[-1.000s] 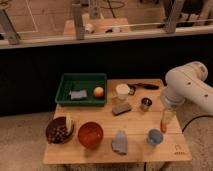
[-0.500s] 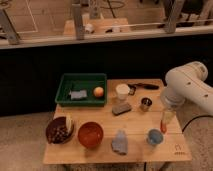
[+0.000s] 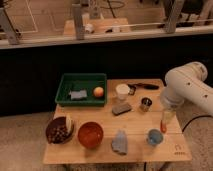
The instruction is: Wipe red bowl with eraser
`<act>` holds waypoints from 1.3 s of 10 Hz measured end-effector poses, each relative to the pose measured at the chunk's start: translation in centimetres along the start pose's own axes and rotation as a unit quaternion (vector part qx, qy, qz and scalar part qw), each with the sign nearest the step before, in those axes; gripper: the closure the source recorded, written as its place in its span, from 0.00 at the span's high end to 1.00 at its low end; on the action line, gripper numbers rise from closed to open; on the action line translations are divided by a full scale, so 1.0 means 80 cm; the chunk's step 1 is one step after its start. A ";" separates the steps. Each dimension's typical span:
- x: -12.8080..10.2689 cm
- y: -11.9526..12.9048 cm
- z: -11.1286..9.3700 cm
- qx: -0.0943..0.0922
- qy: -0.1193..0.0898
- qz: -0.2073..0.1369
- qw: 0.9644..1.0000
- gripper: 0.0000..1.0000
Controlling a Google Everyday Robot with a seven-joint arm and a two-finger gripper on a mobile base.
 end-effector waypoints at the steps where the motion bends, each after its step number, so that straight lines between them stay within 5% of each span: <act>1: -0.012 -0.003 0.012 -0.002 -0.015 -0.014 1.000 0.80; 4: -0.084 -0.007 0.080 -0.010 -0.067 -0.075 0.995 0.80; 6: -0.140 -0.009 0.107 -0.019 -0.099 -0.119 0.988 0.80; 11: -0.135 -0.009 0.107 -0.020 -0.095 -0.118 0.988 0.80; 13: -0.143 -0.010 0.113 -0.026 -0.129 -0.140 0.981 0.80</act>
